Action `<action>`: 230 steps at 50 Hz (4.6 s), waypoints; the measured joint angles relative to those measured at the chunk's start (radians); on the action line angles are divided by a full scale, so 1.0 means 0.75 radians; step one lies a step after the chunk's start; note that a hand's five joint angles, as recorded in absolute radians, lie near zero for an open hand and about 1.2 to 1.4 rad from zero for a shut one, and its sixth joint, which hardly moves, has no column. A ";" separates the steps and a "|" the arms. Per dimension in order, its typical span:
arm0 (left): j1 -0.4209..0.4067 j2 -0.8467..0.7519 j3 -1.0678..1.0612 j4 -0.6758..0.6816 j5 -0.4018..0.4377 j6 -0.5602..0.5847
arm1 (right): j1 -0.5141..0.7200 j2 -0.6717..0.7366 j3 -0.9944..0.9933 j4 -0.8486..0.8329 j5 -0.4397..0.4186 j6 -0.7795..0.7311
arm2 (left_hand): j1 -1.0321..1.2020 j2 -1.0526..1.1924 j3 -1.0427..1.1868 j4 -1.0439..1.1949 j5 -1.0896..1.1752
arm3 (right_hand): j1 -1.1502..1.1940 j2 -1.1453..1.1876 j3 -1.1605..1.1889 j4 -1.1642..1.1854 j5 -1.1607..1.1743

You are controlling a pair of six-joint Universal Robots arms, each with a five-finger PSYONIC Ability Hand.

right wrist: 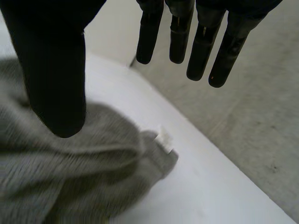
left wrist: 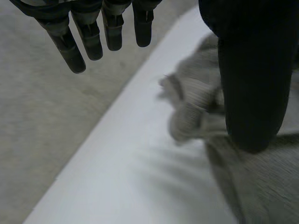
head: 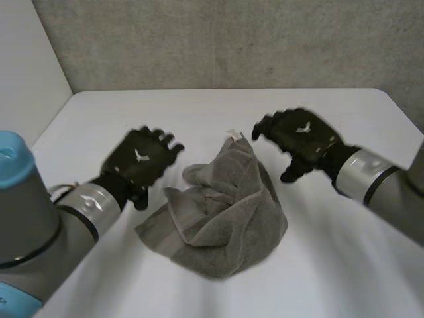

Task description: Fold the towel.

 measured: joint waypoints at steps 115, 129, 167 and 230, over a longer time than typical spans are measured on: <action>-0.019 0.411 -0.021 0.279 -0.260 -0.088 | 0.111 0.285 -0.170 0.175 0.280 -0.075 | 1.267 1.339 1.348 1.353 1.329 | -0.299 -0.203 -0.231 -0.220 -0.213; -0.011 0.422 0.088 0.238 -0.270 -0.102 | 0.161 0.384 -0.176 0.206 0.136 0.280 | 1.267 1.339 1.348 1.353 1.328 | -0.264 -0.199 -0.226 -0.216 -0.207; 0.207 0.369 0.077 0.168 -0.264 -0.301 | 0.198 0.216 -0.266 -0.022 0.505 0.323 | 1.267 1.339 1.348 1.353 1.328 | 1.126 1.011 1.006 1.011 0.987; 0.087 -0.220 0.083 0.185 -0.184 -0.071 | 0.181 0.481 -0.444 0.422 0.312 -0.214 | 1.267 1.339 1.350 1.353 1.328 | 1.158 1.023 1.013 1.017 0.999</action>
